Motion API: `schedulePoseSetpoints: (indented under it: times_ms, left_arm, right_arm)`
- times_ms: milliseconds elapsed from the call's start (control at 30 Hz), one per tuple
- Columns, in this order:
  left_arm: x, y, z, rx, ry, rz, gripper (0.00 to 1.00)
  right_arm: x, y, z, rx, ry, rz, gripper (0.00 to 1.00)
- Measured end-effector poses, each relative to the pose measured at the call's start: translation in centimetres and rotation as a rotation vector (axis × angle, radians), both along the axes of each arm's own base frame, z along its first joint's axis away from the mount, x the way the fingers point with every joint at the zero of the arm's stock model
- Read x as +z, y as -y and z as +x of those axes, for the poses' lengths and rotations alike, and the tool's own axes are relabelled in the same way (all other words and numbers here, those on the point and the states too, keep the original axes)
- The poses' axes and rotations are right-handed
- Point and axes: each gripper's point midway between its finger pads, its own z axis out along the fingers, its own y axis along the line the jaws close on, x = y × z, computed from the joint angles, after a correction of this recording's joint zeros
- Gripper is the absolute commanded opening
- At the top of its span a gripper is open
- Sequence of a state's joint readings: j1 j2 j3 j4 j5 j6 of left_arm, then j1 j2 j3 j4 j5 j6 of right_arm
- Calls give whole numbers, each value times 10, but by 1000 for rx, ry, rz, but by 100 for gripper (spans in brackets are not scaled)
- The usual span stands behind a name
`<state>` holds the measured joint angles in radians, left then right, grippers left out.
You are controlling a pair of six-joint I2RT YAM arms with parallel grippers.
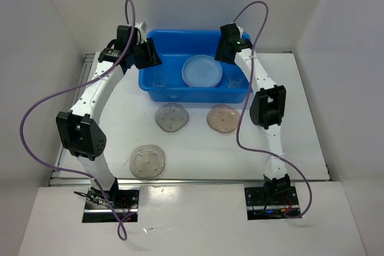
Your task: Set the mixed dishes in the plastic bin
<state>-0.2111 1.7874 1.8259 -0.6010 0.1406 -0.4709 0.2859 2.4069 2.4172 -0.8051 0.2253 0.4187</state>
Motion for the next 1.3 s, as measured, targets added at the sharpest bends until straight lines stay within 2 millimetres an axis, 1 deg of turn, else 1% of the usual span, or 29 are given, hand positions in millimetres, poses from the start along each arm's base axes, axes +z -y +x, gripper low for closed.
schedulePoseSetpoints:
  times_ms: [33,133,167,200,267,300,333,367,400,433,467,533,600,667,733,800,900,933,1033,1167,1300]
  left_arm:
    - [0,-1,0,4,0,5,52]
    - [0,-3,2,15,5,13,52]
    - [-1,-4,2,20,5,16,52]
    - [-1,-5,2,22,5,18,52]
    - [-4,-6,1,28,-2,25,52]
    - [-5,-7,1,29,-3,27,52]
    - [-6,-7,1,30,-4,28,52]
    - [-6,-7,1,30,-5,28,52]
    - [-6,-7,1,30,-5,28,52]
    - [-6,-7,1,30,-4,28,52]
    - [-6,-7,1,30,-4,28,52]
    - [-6,-7,1,29,-5,28,52]
    - [-6,-7,1,28,-5,27,52]
    - [-6,-6,1,27,-5,26,52]
    - [-6,-6,1,26,-5,25,52]
    - [-6,-6,1,25,-5,25,52]
    - [-9,-6,0,25,-12,26,52]
    - [-11,-6,-1,25,-17,28,52]
    - [-18,-7,-2,25,-33,31,52]
    - [-29,-4,-2,12,-57,26,52]
    - [-41,0,-3,-4,-84,18,52]
  right_arm:
    - [8,3,-8,1,0,-2,58]
    - [41,17,-55,-1,2,-5,59]
    - [57,24,-74,-6,23,-1,59]
    - [68,29,-92,-12,41,8,59]
    - [94,43,-136,-30,76,24,58]
    - [105,48,-153,-39,96,39,58]
    - [112,52,-170,-49,110,54,56]
    - [114,55,-183,-57,118,67,54]
    - [113,58,-197,-65,116,82,54]
    - [105,59,-208,-72,102,99,52]
    - [93,60,-219,-80,74,110,52]
    - [58,61,-239,-102,-14,123,51]
    - [18,62,-260,-127,-123,130,51]
    - [-16,63,-281,-152,-227,133,51]
    - [-39,65,-301,-173,-306,138,51]
    - [-56,65,-314,-195,-358,149,51]
    - [-78,64,-332,-222,-420,172,51]
    - [-84,63,-336,-228,-435,182,50]
    - [-96,59,-343,-254,-454,216,48]
    - [-99,52,-333,-273,-413,268,48]
    - [-96,46,-319,-289,-360,315,48]
